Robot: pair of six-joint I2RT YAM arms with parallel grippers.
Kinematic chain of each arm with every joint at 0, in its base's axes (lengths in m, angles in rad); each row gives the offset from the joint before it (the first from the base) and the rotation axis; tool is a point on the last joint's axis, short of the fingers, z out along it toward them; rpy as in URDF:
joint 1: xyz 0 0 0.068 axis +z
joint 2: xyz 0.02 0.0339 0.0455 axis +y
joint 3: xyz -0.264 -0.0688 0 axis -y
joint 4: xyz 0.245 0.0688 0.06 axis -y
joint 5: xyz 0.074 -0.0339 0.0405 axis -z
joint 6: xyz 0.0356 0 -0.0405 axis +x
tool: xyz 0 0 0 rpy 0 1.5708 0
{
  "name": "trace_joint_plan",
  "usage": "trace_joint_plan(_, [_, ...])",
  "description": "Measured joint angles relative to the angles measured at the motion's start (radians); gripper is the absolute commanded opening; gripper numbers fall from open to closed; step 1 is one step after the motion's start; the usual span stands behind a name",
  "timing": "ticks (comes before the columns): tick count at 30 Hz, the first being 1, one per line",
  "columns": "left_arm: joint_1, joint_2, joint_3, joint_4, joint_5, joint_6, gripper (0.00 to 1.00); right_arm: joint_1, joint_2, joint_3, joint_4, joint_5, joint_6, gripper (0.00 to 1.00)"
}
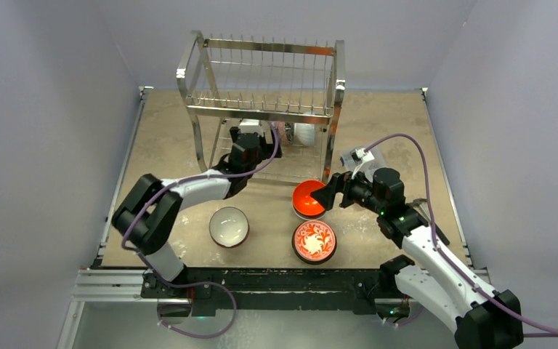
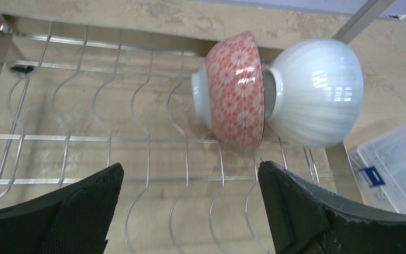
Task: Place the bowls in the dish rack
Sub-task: Place the bowl in the dish rack, then pick up the bowl from the center of the board.
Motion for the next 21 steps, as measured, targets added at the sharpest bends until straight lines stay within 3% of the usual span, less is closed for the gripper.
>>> trace_joint_plan(10, [0.001,-0.351,-0.225,-0.297,0.058,-0.105,0.97,0.0,-0.008,0.026,-0.039,0.0,-0.011,0.99])
trace_joint_plan(17, [0.002,-0.708,-0.442,-0.502,0.065,-0.229,0.96,0.0,-0.001,0.039,-0.051,0.032,-0.024,0.99])
trace_joint_plan(21, [0.002,-0.853,-0.479,-0.628,0.069,-0.277,0.96,0.0,0.033,0.039,-0.045,0.047,-0.023,0.98])
